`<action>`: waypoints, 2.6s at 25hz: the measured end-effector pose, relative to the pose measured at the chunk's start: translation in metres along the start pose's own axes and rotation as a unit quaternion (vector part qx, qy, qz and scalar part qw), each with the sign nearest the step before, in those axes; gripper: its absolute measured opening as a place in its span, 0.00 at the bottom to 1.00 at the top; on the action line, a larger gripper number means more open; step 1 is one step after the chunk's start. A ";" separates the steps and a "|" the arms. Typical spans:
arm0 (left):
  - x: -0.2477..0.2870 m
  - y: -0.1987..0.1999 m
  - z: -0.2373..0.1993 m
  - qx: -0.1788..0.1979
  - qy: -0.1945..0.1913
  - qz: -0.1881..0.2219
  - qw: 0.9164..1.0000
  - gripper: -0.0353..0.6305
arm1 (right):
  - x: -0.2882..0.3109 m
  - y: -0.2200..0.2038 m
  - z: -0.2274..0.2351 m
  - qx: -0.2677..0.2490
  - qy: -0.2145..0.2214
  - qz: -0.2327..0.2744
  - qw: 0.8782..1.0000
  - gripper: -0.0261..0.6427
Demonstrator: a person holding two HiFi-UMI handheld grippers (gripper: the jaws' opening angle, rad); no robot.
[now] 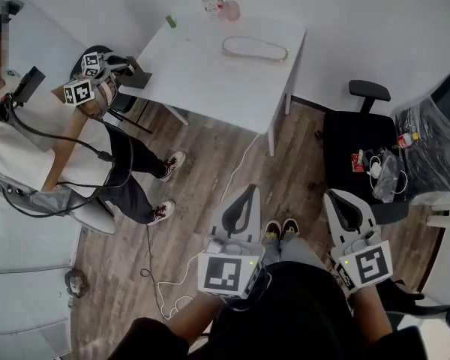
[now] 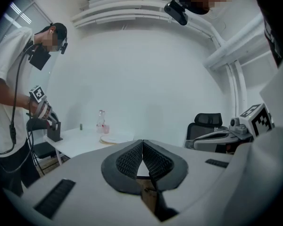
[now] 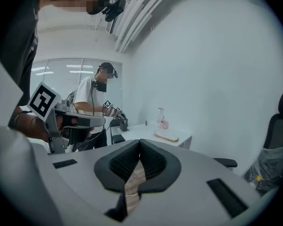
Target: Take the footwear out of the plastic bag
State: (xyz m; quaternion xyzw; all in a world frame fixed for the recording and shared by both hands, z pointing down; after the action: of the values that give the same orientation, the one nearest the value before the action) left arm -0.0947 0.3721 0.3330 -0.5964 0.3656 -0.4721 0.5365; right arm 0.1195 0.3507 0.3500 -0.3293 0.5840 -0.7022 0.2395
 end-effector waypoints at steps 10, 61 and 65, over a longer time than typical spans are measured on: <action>0.026 0.007 0.008 0.024 0.014 -0.032 0.999 0.09 | 0.002 -0.010 0.040 0.028 0.005 -0.007 1.000 0.06; 0.236 0.015 -0.114 0.007 -0.089 -0.037 0.995 0.09 | 0.202 0.000 0.118 0.075 -0.023 -0.056 0.995 0.06; 0.251 0.020 -0.126 -0.002 -0.104 -0.021 0.994 0.09 | 0.219 0.009 0.119 0.067 -0.030 -0.054 0.996 0.06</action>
State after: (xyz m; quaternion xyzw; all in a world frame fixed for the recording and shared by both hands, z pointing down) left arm -0.1415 0.0950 0.3539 -0.6511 0.2959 -0.4180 0.5601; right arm 0.0614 0.1122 0.3934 -0.3646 0.5095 -0.7415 0.2401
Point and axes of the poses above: the fingertips, and each gripper's own axes: x forward along the fingers, z to its right, y out of its top, the point moved 8 cm from there along -x, backward along the fingers, and after that the axes turned 6 degrees about x, right-handed, at the moved point
